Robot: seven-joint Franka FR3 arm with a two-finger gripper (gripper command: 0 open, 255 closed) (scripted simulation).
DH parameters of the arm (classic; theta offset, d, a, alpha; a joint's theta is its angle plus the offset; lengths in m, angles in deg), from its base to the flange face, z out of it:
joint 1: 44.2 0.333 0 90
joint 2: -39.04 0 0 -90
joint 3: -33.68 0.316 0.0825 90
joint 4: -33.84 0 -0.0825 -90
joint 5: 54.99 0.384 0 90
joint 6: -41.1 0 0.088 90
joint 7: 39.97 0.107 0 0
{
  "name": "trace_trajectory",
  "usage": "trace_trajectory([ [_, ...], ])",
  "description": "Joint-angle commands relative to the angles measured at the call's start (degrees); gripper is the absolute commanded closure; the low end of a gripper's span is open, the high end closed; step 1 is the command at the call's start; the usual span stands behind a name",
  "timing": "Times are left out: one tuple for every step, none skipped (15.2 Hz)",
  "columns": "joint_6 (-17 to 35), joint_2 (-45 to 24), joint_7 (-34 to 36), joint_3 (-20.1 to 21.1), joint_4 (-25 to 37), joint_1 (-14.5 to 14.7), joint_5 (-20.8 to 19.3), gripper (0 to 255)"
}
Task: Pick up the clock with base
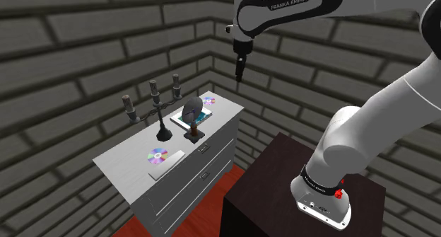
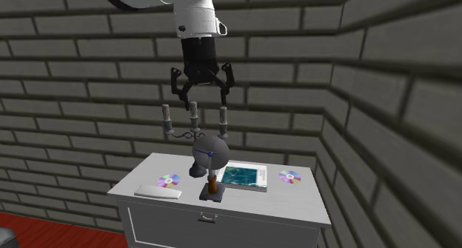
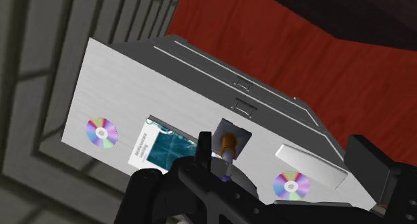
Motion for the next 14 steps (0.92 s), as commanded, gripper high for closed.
trace_trajectory([
  [2.1, -4.5, -4.2, -1.1, 2.1, 0.8, 0.6, 0],
  [2.9, -6.9, -6.3, -1.6, 3.5, 1.2, 1.1, 0],
  [3.6, -9.3, -8.4, -2.0, 4.9, 1.5, 1.6, 0],
  [4.3, -11.7, -10.4, -2.3, 6.4, 1.8, 2.2, 0],
  [4.9, -14.0, -12.5, -2.5, 7.9, 2.1, 2.8, 0],
  [5.4, -16.4, -14.6, -2.7, 9.6, 2.3, 3.4, 0],
  [5.8, -18.8, -16.6, -2.8, 11.2, 2.5, 4.1, 0],
  [6.1, -21.1, -18.6, -2.8, 12.9, 2.6, 4.8, 0],
  [6.4, -23.5, -20.5, -2.8, 14.7, 2.7, 5.5, 0],
  [6.6, -25.8, -22.5, -2.6, 16.5, 2.7, 6.1, 0],
  [6.8, -28.1, -24.3, -2.4, 18.4, 2.7, 6.7, 0],
  [6.8, -30.4, -26.1, -2.2, 20.4, 2.7, 7.3, 0],
  [6.8, -32.7, -27.9, -1.8, 22.4, 2.6, 7.8, 0],
  [6.7, -35.0, -29.6, -1.5, 24.4, 2.5, 8.3, 0],
])
